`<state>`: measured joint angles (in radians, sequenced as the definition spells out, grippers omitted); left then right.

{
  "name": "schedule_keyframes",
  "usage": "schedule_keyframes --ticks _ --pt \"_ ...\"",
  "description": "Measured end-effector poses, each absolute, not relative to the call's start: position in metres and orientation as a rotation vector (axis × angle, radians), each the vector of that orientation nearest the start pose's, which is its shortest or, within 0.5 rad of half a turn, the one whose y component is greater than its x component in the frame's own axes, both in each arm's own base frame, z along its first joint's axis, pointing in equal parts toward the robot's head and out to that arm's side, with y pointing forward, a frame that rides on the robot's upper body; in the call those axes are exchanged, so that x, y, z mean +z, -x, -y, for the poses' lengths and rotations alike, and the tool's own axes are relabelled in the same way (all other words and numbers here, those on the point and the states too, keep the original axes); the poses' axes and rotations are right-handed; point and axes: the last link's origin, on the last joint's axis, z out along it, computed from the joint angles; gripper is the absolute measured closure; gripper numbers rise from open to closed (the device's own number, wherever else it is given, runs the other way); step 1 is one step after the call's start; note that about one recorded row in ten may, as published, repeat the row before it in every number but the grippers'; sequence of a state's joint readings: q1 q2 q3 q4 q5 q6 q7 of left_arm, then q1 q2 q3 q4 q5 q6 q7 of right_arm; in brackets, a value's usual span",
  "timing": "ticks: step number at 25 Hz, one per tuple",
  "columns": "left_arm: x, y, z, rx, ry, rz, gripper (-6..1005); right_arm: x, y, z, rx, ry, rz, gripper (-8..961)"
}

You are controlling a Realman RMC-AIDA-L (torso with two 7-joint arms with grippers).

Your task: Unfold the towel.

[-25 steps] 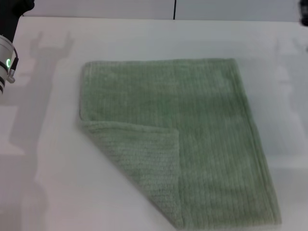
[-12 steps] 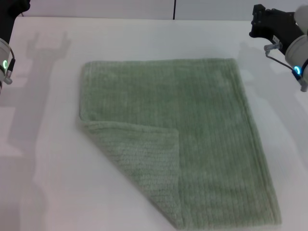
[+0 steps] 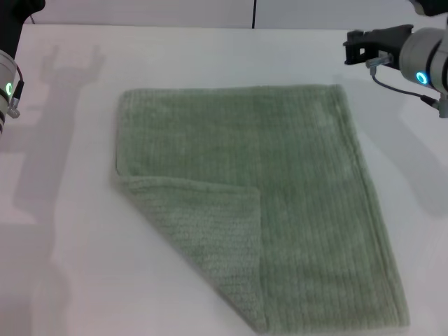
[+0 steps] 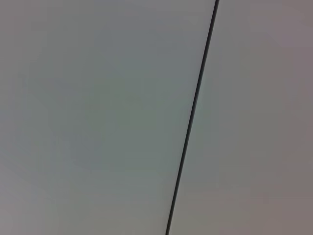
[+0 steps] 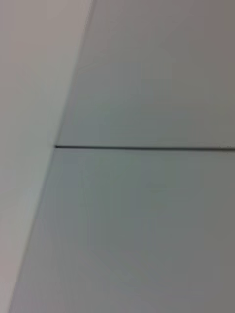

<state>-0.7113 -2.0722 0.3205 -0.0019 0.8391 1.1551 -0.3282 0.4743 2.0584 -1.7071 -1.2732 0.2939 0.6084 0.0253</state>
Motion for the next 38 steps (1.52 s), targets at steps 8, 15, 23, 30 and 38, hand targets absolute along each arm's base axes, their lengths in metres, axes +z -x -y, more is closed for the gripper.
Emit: schedule_keyframes --ticks 8,15,23,30,38 --pt "0.033 0.286 -0.408 -0.906 1.386 0.596 155 -0.009 -0.18 -0.421 0.022 2.208 -1.004 955" --pt "0.034 0.284 -0.408 -0.92 1.384 0.583 154 -0.007 -0.195 -0.43 -0.088 2.331 -1.071 955" --pt "0.034 0.283 -0.408 -0.955 1.379 0.604 154 -0.01 -0.199 -0.435 -0.211 2.441 -1.063 956" --pt "0.034 0.281 -0.407 -0.971 1.378 0.598 154 -0.018 -0.197 -0.436 -0.268 2.499 -1.029 956" --pt "0.034 0.281 -0.407 -1.003 1.381 0.625 154 -0.024 -0.205 -0.434 -0.292 2.535 -1.031 955"
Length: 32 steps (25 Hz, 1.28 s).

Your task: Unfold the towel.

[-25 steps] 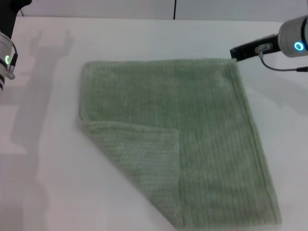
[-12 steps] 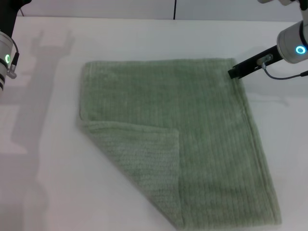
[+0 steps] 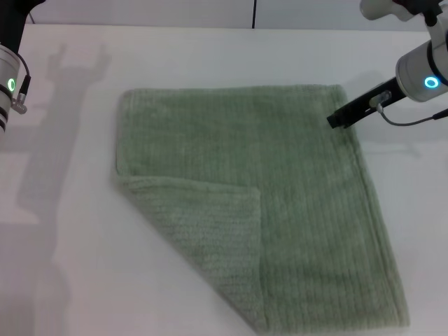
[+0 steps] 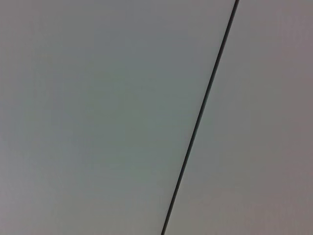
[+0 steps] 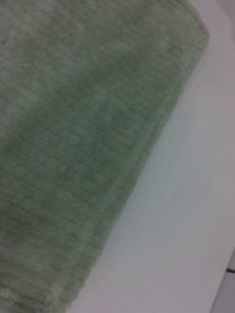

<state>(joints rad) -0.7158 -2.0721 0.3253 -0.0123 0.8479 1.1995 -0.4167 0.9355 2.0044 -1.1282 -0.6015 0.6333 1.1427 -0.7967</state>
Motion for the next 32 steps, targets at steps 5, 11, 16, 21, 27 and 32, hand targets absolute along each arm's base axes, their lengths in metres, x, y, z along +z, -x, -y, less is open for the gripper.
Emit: schedule_keyframes --ticks 5,11,16,21,27,32 --pt "0.033 0.281 -0.407 -1.001 1.385 0.63 154 -0.027 -0.21 -0.432 -0.313 2.547 -1.031 955" --pt "0.028 0.28 -0.406 -1.004 1.394 0.64 154 -0.029 -0.216 -0.432 -0.326 2.538 -1.032 956" --pt "0.026 0.28 -0.405 -1.004 1.404 0.643 154 -0.032 -0.22 -0.431 -0.336 2.538 -1.026 956" --pt "0.024 0.28 -0.404 -1.005 1.406 0.652 154 -0.034 -0.223 -0.43 -0.346 2.54 -1.016 954" --pt "0.024 0.28 -0.404 -1.006 1.406 0.653 154 -0.035 -0.222 -0.431 -0.348 2.546 -1.002 954" --pt "0.021 0.277 -0.405 -1.031 1.436 0.672 154 -0.036 -0.221 -0.431 -0.351 2.547 -0.996 954"
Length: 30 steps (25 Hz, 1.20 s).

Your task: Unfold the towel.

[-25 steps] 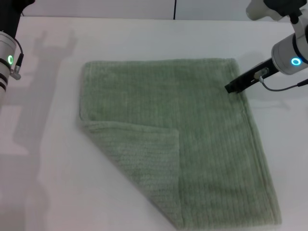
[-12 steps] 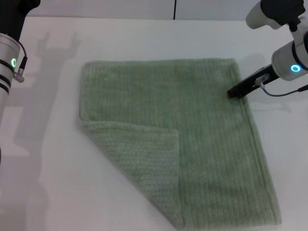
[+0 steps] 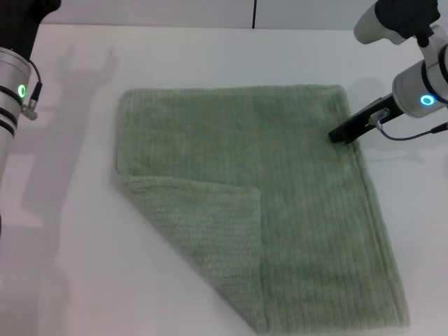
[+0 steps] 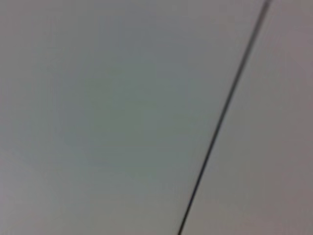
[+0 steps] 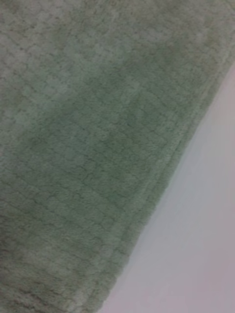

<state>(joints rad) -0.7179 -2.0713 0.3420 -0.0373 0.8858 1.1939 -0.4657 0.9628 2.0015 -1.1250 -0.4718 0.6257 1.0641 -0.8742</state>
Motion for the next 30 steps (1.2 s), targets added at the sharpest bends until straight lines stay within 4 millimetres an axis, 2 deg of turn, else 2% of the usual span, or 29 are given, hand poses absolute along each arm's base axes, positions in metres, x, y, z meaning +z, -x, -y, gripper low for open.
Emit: schedule_keyframes --ticks 16,21,23,30 --pt "0.024 0.26 -0.414 -1.201 1.603 0.773 154 -0.041 -0.223 -0.431 -0.359 2.546 -0.991 954" --pt "0.028 0.243 -0.423 -1.264 1.772 0.86 154 -0.041 -0.222 -0.43 -0.357 2.547 -0.99 954" --pt "0.033 0.228 -0.428 -1.279 1.888 0.89 154 -0.042 -0.222 -0.43 -0.353 2.548 -0.99 954" --pt "0.047 0.202 -0.426 -1.286 2.062 0.899 154 -0.042 -0.221 -0.432 -0.346 2.543 -0.985 954"
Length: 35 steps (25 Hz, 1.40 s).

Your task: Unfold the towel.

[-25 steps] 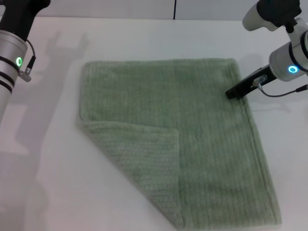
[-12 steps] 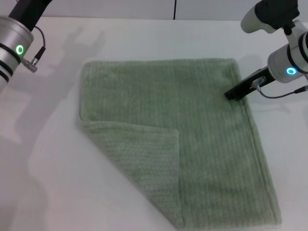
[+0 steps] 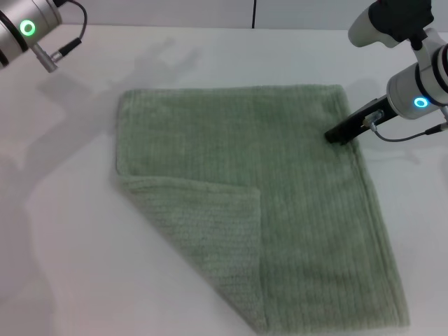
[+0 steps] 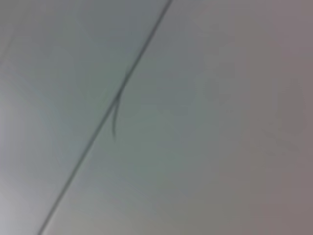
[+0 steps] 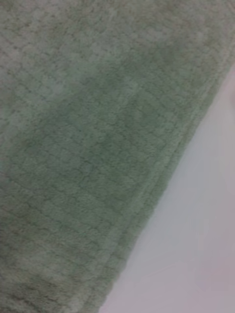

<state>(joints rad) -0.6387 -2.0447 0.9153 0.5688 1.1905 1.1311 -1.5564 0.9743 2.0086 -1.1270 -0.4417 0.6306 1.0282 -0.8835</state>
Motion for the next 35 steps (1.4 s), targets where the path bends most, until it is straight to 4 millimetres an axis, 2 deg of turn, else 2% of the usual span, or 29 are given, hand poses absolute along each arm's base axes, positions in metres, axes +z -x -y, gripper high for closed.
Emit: schedule_keyframes --ticks 7,12,13,19,26,29,31,34,35 --pt "0.057 0.202 -0.426 -1.219 2.155 0.985 154 -0.042 -0.221 -0.432 -0.337 2.543 -0.993 954" --pt "0.054 0.197 -0.424 -1.012 2.287 0.998 154 -0.042 -0.221 -0.431 -0.338 2.545 -0.995 954" --pt "0.054 0.197 -0.424 -0.919 2.332 1.007 154 -0.042 -0.22 -0.431 -0.338 2.545 -0.996 954" --pt "0.053 0.199 -0.421 -0.735 2.444 1.031 154 -0.042 -0.22 -0.431 -0.337 2.546 -0.996 954" --pt "0.043 0.201 -0.405 -0.502 2.643 1.024 154 -0.042 -0.22 -0.431 -0.342 2.548 -0.993 954" --pt "0.04 0.199 -0.398 -0.468 2.706 0.995 153 -0.042 -0.22 -0.431 -0.343 2.548 -0.992 954" --pt "0.028 0.195 -0.389 -0.442 2.788 0.946 153 -0.042 -0.22 -0.431 -0.342 2.548 -0.993 954" --pt "0.024 0.194 -0.387 -0.436 2.809 0.934 153 -0.042 -0.22 -0.431 -0.344 2.547 -0.992 954" --pt "0.017 0.192 -0.383 -0.421 2.843 0.917 153 -0.042 -0.22 -0.431 -0.345 2.547 -0.991 954"
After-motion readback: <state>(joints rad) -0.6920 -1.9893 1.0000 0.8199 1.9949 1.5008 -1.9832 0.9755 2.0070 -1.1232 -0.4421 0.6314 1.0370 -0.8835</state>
